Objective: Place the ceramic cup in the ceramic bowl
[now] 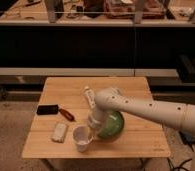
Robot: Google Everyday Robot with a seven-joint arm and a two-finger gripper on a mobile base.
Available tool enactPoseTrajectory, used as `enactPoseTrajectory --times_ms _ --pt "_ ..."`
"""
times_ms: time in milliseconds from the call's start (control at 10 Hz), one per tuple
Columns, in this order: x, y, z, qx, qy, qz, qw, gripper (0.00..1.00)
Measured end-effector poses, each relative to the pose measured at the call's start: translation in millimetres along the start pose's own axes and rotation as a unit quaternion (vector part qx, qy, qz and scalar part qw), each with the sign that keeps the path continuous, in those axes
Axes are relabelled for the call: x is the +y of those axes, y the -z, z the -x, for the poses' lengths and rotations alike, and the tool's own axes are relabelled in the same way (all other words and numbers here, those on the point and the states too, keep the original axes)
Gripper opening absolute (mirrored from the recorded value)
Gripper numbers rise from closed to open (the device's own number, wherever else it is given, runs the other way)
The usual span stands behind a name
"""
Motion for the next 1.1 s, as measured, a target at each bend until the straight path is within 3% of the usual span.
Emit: enactPoseTrajectory --times_ms 400,600,700,900,1100 --pt "-19.6 34.2 -11.7 0.021 0.001 -0.042 0.9989 0.0" --pt "-20.6 61.6 -32.0 0.059 -0.012 -0.062 0.9963 0.0" --pt "-17.0 80.4 -48.6 0.092 -0.024 -0.073 0.9928 0.0" --pt "-2.1 122.2 -78.6 0.16 -0.047 -0.091 0.9818 0.0" --pt "13.3 144.5 -85.4 0.184 -0.066 -0.095 0.976 0.0"
